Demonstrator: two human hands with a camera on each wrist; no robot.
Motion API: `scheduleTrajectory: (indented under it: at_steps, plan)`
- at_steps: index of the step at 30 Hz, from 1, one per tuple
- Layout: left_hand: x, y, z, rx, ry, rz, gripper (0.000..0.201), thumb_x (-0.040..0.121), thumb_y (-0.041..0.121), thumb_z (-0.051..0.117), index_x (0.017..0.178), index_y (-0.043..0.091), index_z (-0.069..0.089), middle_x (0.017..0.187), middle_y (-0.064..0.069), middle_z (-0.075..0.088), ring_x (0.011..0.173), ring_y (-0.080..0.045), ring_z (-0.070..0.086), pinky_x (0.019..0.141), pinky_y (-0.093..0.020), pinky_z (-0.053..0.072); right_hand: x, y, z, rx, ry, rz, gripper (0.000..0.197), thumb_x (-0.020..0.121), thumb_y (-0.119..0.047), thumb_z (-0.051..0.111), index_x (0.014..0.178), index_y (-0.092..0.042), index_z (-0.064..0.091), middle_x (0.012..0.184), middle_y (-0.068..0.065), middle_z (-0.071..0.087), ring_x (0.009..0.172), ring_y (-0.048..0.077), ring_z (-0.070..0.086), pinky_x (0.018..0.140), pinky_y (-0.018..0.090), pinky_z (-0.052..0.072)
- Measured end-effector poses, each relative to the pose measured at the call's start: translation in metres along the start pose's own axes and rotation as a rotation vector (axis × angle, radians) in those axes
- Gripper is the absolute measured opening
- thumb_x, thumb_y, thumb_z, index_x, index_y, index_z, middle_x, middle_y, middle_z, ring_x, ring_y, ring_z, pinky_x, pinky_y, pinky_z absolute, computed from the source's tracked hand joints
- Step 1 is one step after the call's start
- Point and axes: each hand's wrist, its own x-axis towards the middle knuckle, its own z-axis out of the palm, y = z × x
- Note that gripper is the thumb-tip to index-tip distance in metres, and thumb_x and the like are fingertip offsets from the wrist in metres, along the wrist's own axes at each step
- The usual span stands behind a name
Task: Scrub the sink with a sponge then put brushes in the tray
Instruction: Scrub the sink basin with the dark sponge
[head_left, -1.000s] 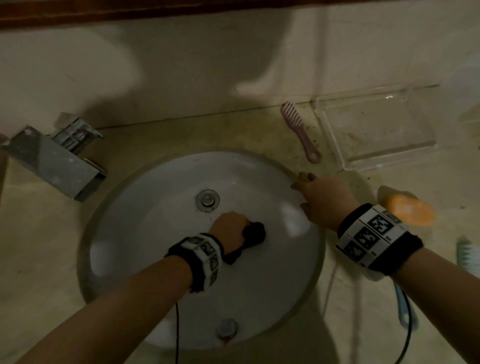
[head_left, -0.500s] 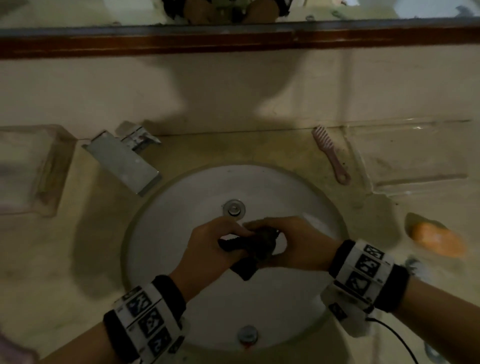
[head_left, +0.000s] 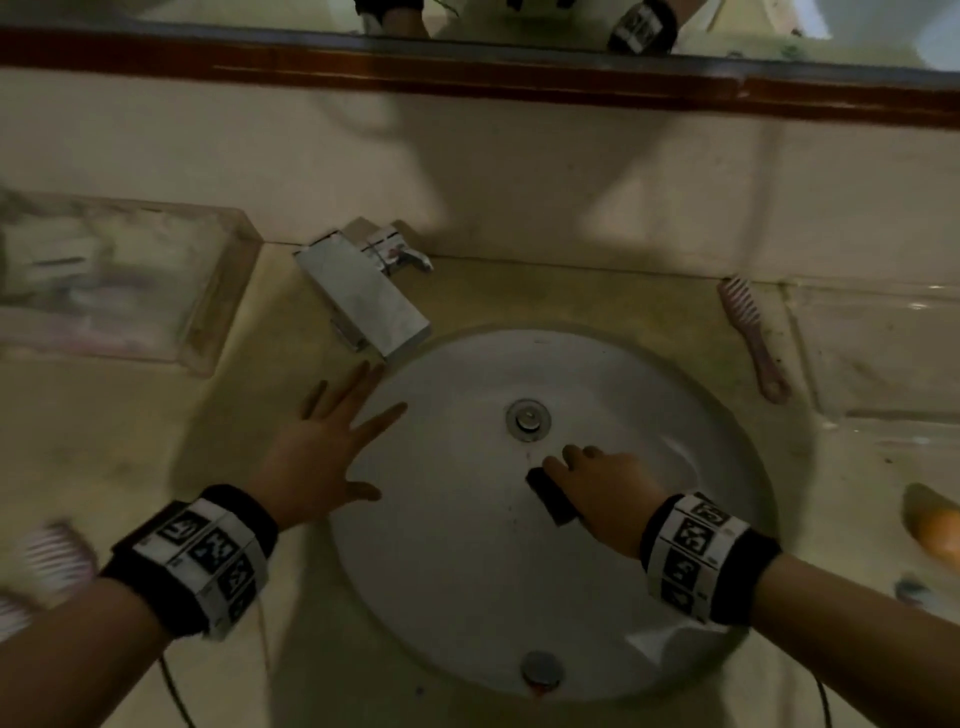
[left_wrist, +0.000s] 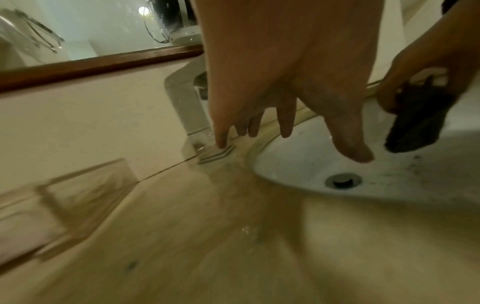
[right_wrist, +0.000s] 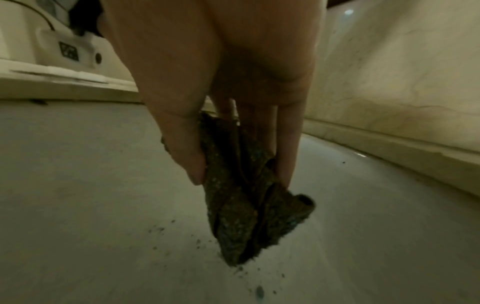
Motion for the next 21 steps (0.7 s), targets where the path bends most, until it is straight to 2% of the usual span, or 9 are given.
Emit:
scheduleTrajectory:
  at_steps: [2,4,7,10,13,15,17,19,21]
  plan:
    - [-0.004,-0.013,0.003,-0.006,-0.059,-0.047,0.110,0.060,0.063,0.075,0.149,0.028,0.020,0.160,-0.011,0.006,0.148,-0.026,0.001,0.115,-0.053,0.020,0.004,-0.010,0.009,-0.039,-0.104,-0.132,0.066,0.092,-0.010,0.053,0.146,-0.019,0.017,0.148,0.015,0.026,0.123,0.035,0.045,0.088,0.045,0.050]
    - [-0.007,-0.020,0.002,-0.093,-0.097,-0.075,0.103,0.068,0.054,0.074,0.150,0.027,0.017,0.158,0.000,-0.013,0.148,-0.019,-0.010,0.121,-0.047,0.009,0.002,-0.021,0.023,-0.109,-0.274,-0.247,0.065,0.093,-0.011,0.052,0.148,-0.020,0.018,0.155,0.015,0.015,0.131,0.038,0.037,0.097,0.051,0.046]
    - [-0.005,-0.029,-0.002,-0.210,-0.112,-0.060,0.092,0.071,0.048,0.075,0.148,0.024,0.030,0.159,0.005,-0.012,0.147,-0.010,-0.009,0.123,-0.042,0.007,-0.006,-0.024,0.038,-0.051,-0.420,-0.289,0.065,0.093,-0.018,0.054,0.148,-0.019,0.020,0.155,0.016,0.013,0.136,0.038,0.031,0.108,0.051,0.036]
    - [0.000,-0.035,-0.010,-0.244,-0.207,-0.041,0.097,0.069,0.048,0.076,0.149,0.026,0.026,0.157,0.008,-0.015,0.149,-0.011,-0.009,0.124,-0.039,0.005,-0.007,-0.017,0.045,0.148,-0.334,-0.182,0.080,0.085,-0.023,0.066,0.148,-0.026,0.016,0.156,0.012,0.010,0.138,0.037,0.028,0.110,0.048,0.037]
    - [0.002,-0.037,-0.019,-0.118,-0.320,0.014,0.098,0.071,0.050,0.073,0.149,0.031,0.017,0.157,0.004,-0.023,0.138,-0.005,-0.023,0.124,-0.036,0.002,0.000,-0.023,0.044,0.132,-0.408,-0.158,0.071,0.092,-0.024,0.057,0.150,-0.022,0.016,0.157,0.016,0.008,0.139,0.039,0.025,0.112,0.047,0.033]
    - [0.001,-0.038,-0.021,-0.073,-0.344,0.027,0.097,0.073,0.051,0.071,0.150,0.032,0.015,0.152,0.006,-0.031,0.129,-0.003,-0.026,0.124,-0.035,0.002,0.008,-0.037,0.038,0.031,-0.477,-0.195,0.067,0.094,-0.023,0.054,0.149,-0.009,0.018,0.155,0.024,0.013,0.136,0.041,0.029,0.112,0.048,0.029]
    - [0.001,-0.039,-0.017,-0.093,-0.326,0.036,0.095,0.072,0.052,0.072,0.149,0.032,0.019,0.148,0.008,-0.033,0.129,-0.005,-0.028,0.124,-0.036,0.002,0.023,-0.048,0.033,-0.102,-0.554,-0.291,0.060,0.089,-0.024,0.062,0.137,0.004,0.039,0.141,0.029,0.040,0.125,0.042,0.045,0.108,0.049,0.035]
    - [0.001,-0.040,-0.015,-0.126,-0.303,0.045,0.093,0.070,0.053,0.073,0.148,0.030,0.026,0.150,0.006,-0.031,0.131,-0.006,-0.028,0.123,-0.037,0.004,0.039,-0.056,0.029,-0.218,-0.618,-0.364,0.043,0.083,-0.029,0.071,0.110,0.003,0.062,0.118,0.025,0.062,0.105,0.037,0.061,0.100,0.052,0.044]
    - [0.001,-0.042,-0.013,-0.148,-0.297,0.045,0.091,0.070,0.052,0.073,0.147,0.029,0.030,0.142,0.010,-0.034,0.130,-0.006,-0.028,0.123,-0.038,0.003,0.051,-0.057,0.031,-0.258,-0.578,-0.380,0.034,0.082,-0.031,0.071,0.099,-0.003,0.065,0.115,0.022,0.065,0.103,0.034,0.062,0.100,0.055,0.044]
